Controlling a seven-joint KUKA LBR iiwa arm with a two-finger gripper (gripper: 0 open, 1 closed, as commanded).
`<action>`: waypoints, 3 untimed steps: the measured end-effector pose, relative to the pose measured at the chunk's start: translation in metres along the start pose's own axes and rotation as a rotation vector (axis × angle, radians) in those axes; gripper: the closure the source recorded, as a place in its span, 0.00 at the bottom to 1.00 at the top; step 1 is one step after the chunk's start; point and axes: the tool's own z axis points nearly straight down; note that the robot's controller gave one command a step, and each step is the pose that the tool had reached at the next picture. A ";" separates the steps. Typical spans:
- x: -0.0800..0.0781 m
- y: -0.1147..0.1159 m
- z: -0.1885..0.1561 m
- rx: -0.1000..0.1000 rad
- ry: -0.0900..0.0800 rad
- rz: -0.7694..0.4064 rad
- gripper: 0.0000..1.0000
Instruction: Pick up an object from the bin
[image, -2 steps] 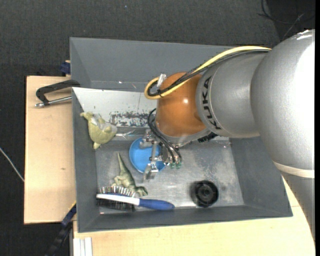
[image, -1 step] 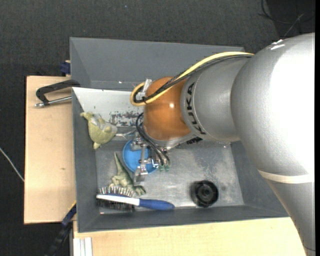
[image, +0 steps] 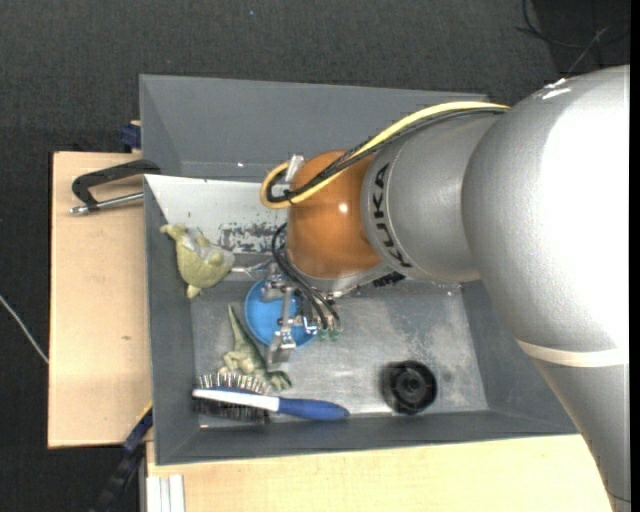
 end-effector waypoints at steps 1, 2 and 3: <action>-0.001 0.000 -0.001 0.000 0.003 0.000 0.00; -0.001 0.000 -0.002 0.000 0.003 0.001 0.00; 0.001 0.001 -0.003 0.002 0.017 -0.001 1.00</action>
Offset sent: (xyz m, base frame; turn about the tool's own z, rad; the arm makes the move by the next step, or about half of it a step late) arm 0.0000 0.0000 0.0000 0.0000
